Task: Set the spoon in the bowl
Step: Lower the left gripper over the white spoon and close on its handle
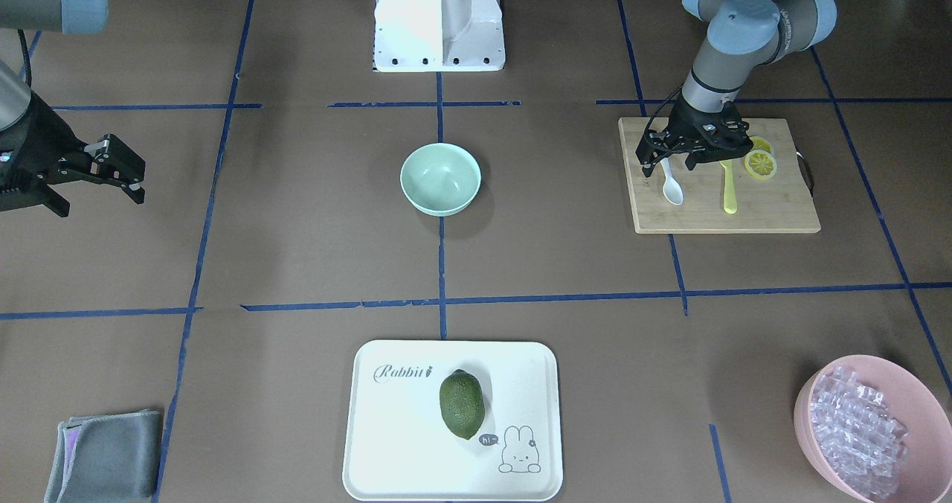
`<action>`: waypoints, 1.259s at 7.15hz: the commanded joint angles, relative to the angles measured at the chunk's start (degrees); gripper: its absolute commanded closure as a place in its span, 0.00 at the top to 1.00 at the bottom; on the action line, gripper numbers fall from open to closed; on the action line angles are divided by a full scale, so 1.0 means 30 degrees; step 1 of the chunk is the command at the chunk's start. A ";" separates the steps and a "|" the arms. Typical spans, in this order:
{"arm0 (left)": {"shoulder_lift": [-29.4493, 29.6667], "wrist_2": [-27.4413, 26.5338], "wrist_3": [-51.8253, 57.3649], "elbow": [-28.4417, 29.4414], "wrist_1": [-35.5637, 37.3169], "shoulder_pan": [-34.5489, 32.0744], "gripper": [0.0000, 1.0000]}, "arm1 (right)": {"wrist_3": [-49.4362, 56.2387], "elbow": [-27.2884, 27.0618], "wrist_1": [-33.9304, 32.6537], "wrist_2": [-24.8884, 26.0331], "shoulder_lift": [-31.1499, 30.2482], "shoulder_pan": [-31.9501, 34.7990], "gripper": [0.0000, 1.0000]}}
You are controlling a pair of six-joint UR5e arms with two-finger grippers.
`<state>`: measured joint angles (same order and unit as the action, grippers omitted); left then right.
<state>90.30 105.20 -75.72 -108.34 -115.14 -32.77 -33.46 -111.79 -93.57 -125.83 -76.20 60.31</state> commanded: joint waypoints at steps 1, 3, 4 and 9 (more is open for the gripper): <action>-0.0012 0.0032 0.0015 -0.0011 -0.0001 -0.0004 0.44 | -0.0010 -0.0001 -0.0011 0.0020 -0.0029 -0.0006 1.00; -0.0041 0.0061 0.0044 -0.0156 0.0029 -0.0004 0.13 | -0.0010 -0.0001 -0.0011 0.0020 0.0000 -0.0006 1.00; -0.0099 0.0061 0.0015 -0.0215 0.0058 -0.0004 0.06 | -0.0010 -0.0001 -0.0011 0.0049 0.0000 -0.0006 1.00; 0.3506 0.2170 0.0074 -0.5104 0.8642 -0.0736 0.00 | -0.0040 -0.0030 -0.0011 -0.0009 0.0000 0.0227 1.00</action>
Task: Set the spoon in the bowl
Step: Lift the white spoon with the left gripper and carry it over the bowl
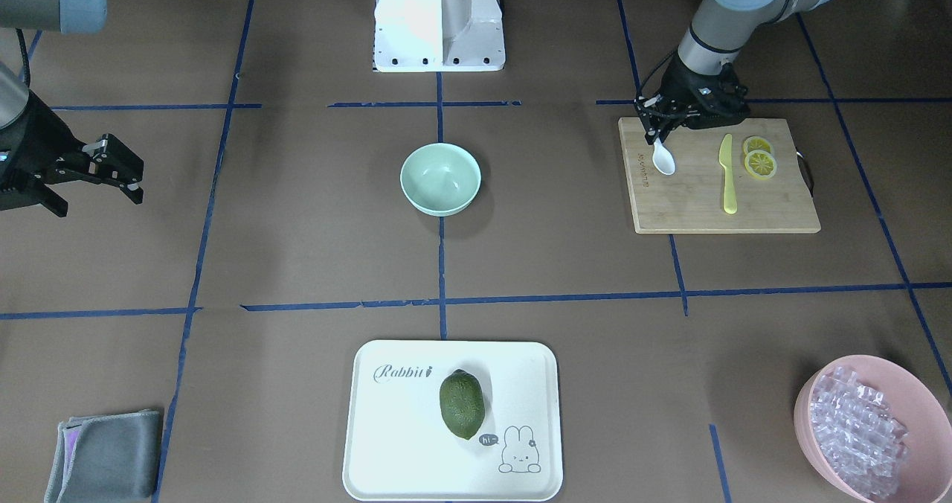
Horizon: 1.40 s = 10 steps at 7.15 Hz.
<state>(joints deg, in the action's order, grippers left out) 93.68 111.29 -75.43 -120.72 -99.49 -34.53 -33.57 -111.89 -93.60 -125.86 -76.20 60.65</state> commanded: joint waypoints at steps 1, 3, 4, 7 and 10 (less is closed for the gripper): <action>0.5510 0.0140 -0.0111 -0.0603 0.6300 0.0024 0.00 | 0.0028 0.0029 0.0000 -0.0030 -0.0117 0.0261 1.00; 0.9305 0.0228 -0.1331 0.1818 0.6685 0.0346 0.00 | 0.0028 0.0001 0.0058 -0.0031 -0.0642 0.0380 1.00; 1.1642 0.0199 -0.1952 0.4066 0.6071 0.1132 0.00 | -0.0001 0.0000 0.0058 -0.0031 -0.0703 0.0380 1.00; 1.5401 0.0140 -0.4330 1.0162 0.1588 0.2399 0.00 | -0.0060 0.0000 0.0058 0.0028 -0.0704 0.0380 1.00; 1.5066 0.0169 -0.4331 1.0214 0.1844 0.2399 0.00 | -0.0089 0.0000 0.0087 0.0028 -0.0675 0.0409 1.00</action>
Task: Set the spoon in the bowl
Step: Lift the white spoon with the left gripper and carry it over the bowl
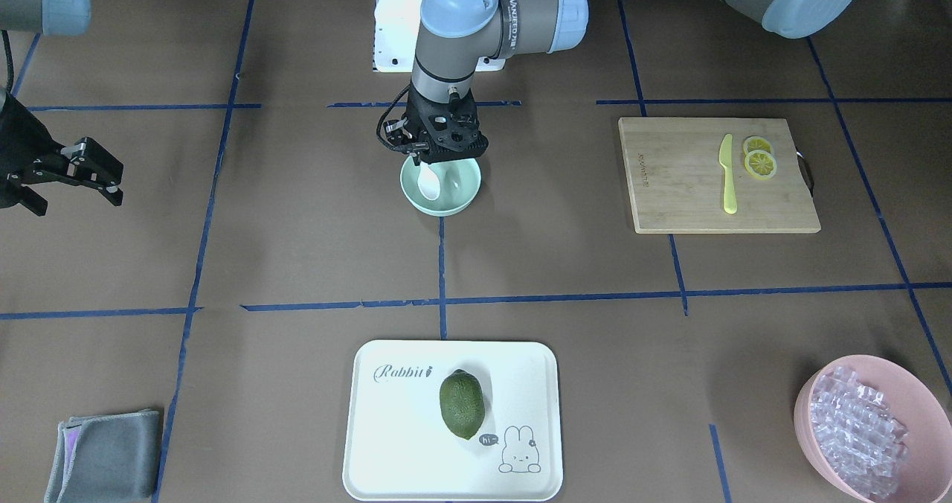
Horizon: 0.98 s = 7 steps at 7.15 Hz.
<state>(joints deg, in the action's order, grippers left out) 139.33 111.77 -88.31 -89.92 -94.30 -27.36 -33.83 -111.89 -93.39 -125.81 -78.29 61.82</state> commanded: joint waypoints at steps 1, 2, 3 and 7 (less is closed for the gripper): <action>-0.0648 0.0039 -0.0037 -0.0608 0.0115 0.0010 0.00 | -0.0004 0.0001 -0.0014 0.0014 0.0023 0.0019 1.00; -0.1088 0.0069 -0.0037 -0.1136 0.0115 0.0039 0.00 | -0.0004 0.0001 0.0015 0.0014 0.0023 0.0019 1.00; -0.1237 0.0069 -0.0037 -0.1141 0.0115 0.0272 0.01 | -0.0004 0.0001 0.0015 0.0014 0.0023 0.0019 1.00; -0.1531 -0.0195 -0.0008 -0.1433 0.0174 0.0450 1.00 | -0.0004 0.0030 -0.0014 0.0043 0.0052 0.0019 1.00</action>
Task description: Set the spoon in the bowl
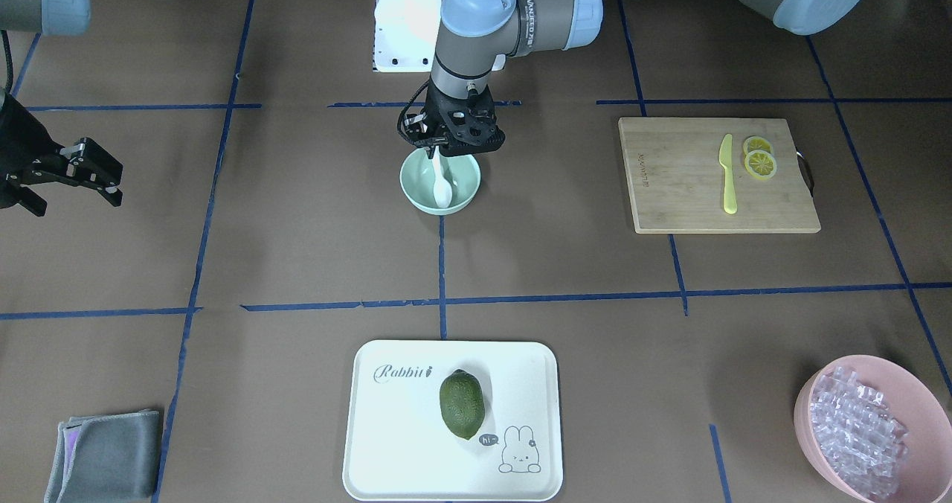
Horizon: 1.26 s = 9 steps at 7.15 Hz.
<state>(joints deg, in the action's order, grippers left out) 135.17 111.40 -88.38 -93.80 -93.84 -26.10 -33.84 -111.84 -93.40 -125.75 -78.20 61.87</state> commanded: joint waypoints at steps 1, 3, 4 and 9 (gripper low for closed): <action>-0.0261 0.0014 0.0045 -0.0661 0.0194 0.0027 1.00 | 0.0000 0.0015 -0.0008 0.0022 0.0021 0.0000 1.00; -0.1308 0.0132 0.1731 -0.3838 0.3575 -0.0176 1.00 | 0.0261 0.0103 -0.0008 -0.0065 -0.0066 0.0320 1.00; -0.2680 0.0161 0.4384 -0.6093 0.5567 -0.1135 1.00 | 0.1540 0.0248 -0.0008 -0.1110 -0.0734 0.1076 1.00; -0.9155 0.5571 1.8121 -0.7553 0.6817 -1.0177 1.00 | 1.2140 0.3024 -0.0008 -0.4134 -0.4018 0.7137 1.00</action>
<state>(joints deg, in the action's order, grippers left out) 112.49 124.10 -44.77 -116.69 -73.54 -49.32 -4.89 -105.85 -93.42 -136.24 -88.50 78.80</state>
